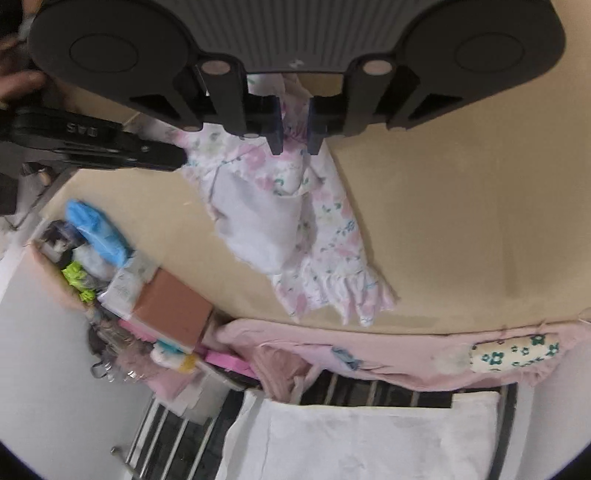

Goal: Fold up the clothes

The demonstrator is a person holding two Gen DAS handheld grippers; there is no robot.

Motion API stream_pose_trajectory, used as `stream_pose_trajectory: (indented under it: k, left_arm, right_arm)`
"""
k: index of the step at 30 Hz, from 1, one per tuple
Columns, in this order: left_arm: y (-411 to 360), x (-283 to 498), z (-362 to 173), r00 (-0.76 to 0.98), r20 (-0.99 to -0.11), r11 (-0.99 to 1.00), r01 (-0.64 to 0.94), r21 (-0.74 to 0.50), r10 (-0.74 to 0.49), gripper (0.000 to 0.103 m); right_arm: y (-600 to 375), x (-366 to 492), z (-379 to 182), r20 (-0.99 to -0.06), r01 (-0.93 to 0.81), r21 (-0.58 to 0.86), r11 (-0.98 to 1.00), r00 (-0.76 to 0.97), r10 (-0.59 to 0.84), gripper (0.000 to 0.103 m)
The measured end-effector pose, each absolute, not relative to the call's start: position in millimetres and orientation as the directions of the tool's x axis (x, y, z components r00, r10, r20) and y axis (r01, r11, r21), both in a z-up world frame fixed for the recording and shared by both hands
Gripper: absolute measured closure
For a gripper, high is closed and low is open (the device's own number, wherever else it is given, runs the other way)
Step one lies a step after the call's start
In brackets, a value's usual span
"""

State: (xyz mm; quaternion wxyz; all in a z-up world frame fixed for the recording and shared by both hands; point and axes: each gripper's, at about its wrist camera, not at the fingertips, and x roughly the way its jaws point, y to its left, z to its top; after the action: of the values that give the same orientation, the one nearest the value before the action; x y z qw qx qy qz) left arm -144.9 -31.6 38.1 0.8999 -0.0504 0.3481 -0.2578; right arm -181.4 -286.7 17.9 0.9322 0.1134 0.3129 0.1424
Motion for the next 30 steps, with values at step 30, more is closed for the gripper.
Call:
stream_pose_trajectory:
  k: [30]
  left_arm:
    - [20, -145, 18, 0.654, -0.454, 0.757, 0.297, -0.582, -0.605, 0.078]
  right_arm:
    - [-291, -210, 27, -0.485, -0.245, 0.282, 0.928, 0.797, 0.358, 0.088]
